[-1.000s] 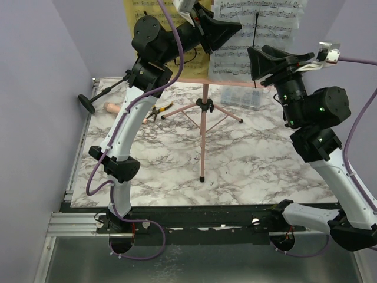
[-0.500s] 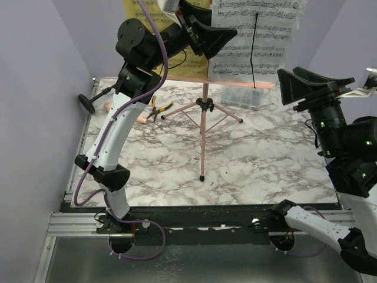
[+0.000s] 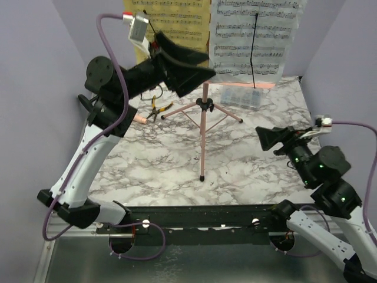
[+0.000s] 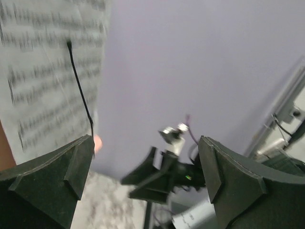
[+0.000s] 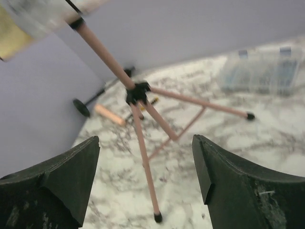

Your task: Set up the instrument practice props

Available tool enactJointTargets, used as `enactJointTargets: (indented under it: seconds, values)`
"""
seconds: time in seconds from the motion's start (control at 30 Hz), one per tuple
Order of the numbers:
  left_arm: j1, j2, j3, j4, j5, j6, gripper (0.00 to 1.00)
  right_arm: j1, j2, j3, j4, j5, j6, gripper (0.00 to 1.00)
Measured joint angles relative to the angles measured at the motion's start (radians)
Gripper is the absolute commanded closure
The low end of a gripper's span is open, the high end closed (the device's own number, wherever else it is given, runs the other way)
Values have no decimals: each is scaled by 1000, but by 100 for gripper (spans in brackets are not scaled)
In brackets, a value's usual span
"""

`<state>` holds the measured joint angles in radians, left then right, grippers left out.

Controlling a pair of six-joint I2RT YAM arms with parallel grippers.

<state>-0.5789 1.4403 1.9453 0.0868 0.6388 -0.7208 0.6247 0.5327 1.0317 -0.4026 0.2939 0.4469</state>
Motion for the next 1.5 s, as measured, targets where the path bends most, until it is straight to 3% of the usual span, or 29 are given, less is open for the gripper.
enactJointTargets:
  seconds: [0.17, 0.23, 0.47, 0.53, 0.63, 0.73, 0.8, 0.9, 1.07, 1.33, 1.5]
  values:
    - [0, -274, -400, 39, 50, -118, 1, 0, -8, -270, -10, -39, 134, 1]
    - [1, -378, -507, 25, 61, -142, 1, 0, 29, -359, 16, -77, 182, 1]
    - [1, -717, -721, -221, 65, -129, 1, -24, 336, -474, 240, -296, 291, 0]
    - [1, -832, -763, -274, 42, -122, 1, -106, 390, -474, 289, -377, 305, 1]
    - [1, -961, -900, -367, -26, -133, 1, -333, 480, -476, 431, -559, 343, 3]
    - [1, -1001, -1005, -446, -86, -138, 1, -525, 604, -466, 568, -738, 383, 6]
    - [1, -1003, -1068, -500, -135, -143, 1, -582, 698, -443, 624, -831, 406, 7]
    - [1, -1001, -1164, -553, -211, -177, 1, -608, 830, -392, 682, -942, 416, 6]
    - [1, -994, -1309, -542, -290, -269, 1, -607, 919, -270, 682, -991, 306, 6]
    - [1, -972, -1595, -244, -311, -489, 1, -612, 1011, -233, 1017, -1131, 91, 12]
    - [1, -817, -1692, 1, -311, -598, 1, -612, 1135, -203, 1220, -1258, 54, 13]
